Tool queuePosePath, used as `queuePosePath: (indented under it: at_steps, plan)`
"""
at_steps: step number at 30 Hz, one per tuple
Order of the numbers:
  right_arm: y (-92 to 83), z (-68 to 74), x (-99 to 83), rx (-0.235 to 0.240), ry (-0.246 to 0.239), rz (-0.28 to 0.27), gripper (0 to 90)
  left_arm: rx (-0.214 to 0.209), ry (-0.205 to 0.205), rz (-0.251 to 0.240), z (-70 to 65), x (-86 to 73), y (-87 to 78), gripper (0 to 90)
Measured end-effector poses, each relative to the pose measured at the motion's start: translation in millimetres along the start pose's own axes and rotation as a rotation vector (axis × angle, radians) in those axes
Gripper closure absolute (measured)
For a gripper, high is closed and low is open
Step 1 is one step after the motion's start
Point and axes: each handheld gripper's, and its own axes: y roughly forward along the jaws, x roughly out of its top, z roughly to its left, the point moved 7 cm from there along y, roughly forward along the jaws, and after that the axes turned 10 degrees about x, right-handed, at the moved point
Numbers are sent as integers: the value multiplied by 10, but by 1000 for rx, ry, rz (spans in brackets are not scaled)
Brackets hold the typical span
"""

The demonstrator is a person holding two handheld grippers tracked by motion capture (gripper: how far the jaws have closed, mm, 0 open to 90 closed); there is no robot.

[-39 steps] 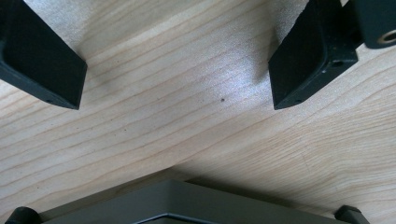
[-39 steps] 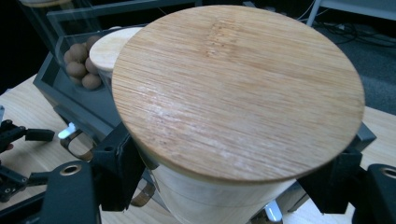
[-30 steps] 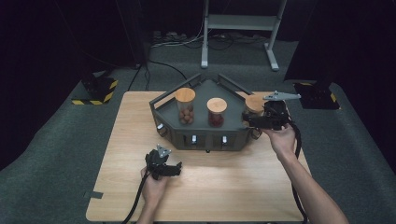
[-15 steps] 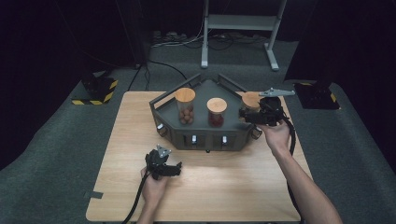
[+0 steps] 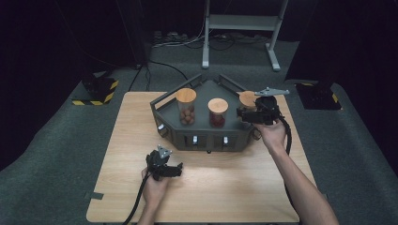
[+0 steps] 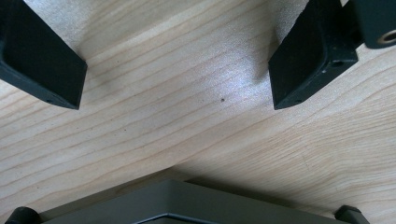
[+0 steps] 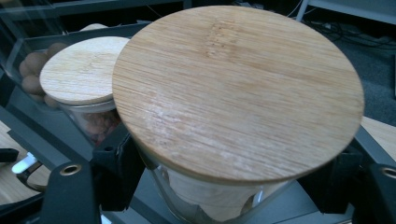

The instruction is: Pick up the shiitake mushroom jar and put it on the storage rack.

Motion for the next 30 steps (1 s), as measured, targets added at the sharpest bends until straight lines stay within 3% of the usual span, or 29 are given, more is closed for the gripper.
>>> queuePosePath:
  at_steps: [30]
  plan:
    - [278, -158, -99, -36, 47, 20, 249, 1, -2, -1, -1, 1, 1, 41]
